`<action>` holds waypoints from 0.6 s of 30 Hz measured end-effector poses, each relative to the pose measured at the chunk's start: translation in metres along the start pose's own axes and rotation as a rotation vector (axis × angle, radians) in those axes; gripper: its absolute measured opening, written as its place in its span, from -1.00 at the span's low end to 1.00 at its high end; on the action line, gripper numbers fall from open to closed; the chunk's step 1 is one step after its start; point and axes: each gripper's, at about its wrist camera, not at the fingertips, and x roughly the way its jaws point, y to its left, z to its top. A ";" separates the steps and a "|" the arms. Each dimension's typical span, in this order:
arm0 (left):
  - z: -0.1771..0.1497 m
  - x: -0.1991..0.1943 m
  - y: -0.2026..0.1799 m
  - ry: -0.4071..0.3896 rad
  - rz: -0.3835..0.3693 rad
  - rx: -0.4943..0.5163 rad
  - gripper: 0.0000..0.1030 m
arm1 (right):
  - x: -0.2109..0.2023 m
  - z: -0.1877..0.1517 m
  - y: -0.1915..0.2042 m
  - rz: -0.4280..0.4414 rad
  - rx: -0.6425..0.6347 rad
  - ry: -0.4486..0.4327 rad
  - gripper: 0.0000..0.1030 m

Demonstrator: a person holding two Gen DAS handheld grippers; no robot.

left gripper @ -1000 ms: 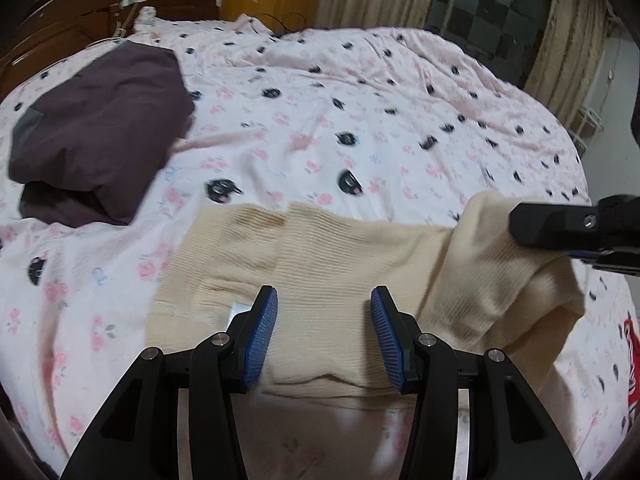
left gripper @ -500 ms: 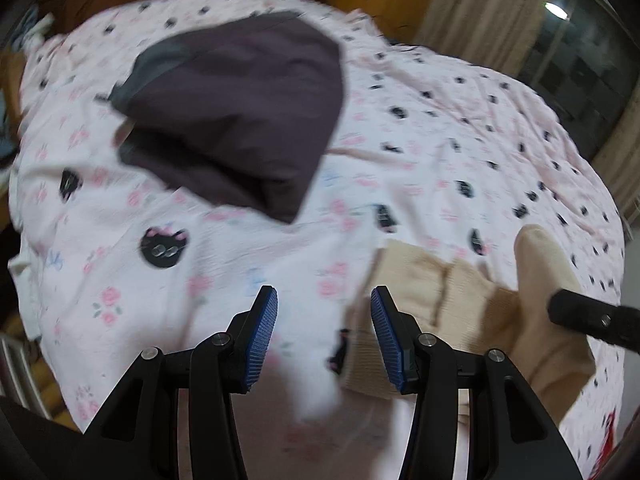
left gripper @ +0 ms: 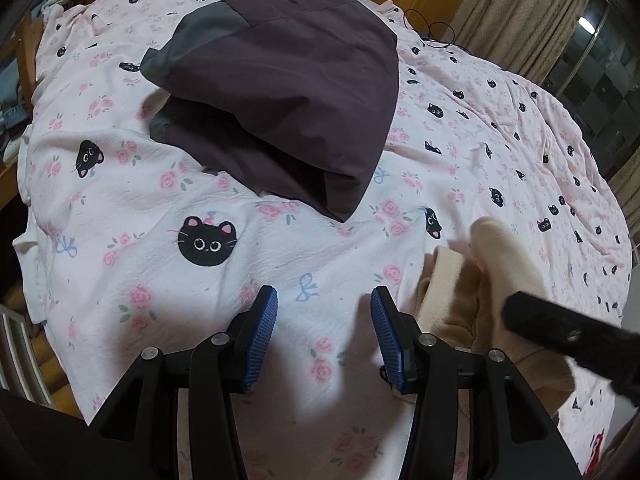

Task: Fold clothes
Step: 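Lift the held sweater end and fold it over onto the rest with the right gripper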

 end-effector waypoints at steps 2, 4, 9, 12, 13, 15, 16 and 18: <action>0.001 0.000 0.002 0.002 -0.002 -0.009 -0.15 | 0.007 -0.001 0.004 0.002 -0.003 0.015 -0.68; 0.002 -0.001 0.004 -0.001 -0.002 -0.015 -0.15 | 0.014 -0.002 0.007 -0.001 -0.008 0.031 -0.68; 0.003 -0.004 0.008 -0.010 0.001 -0.038 -0.15 | 0.029 -0.005 0.009 -0.005 -0.002 0.054 -0.62; 0.003 -0.004 0.012 -0.015 0.005 -0.054 -0.15 | 0.031 -0.005 0.011 0.003 0.004 0.058 -0.59; 0.004 -0.005 0.013 -0.017 0.007 -0.059 -0.15 | 0.030 -0.005 0.012 0.009 0.003 0.057 -0.57; 0.004 -0.006 0.016 -0.022 0.011 -0.068 -0.15 | 0.030 -0.005 0.014 0.020 0.001 0.056 -0.52; 0.004 -0.006 0.017 -0.027 0.014 -0.073 -0.15 | 0.029 -0.005 0.015 0.026 0.000 0.056 -0.49; 0.006 -0.008 0.019 -0.034 0.017 -0.080 -0.15 | 0.024 -0.004 0.019 0.052 -0.008 0.050 -0.49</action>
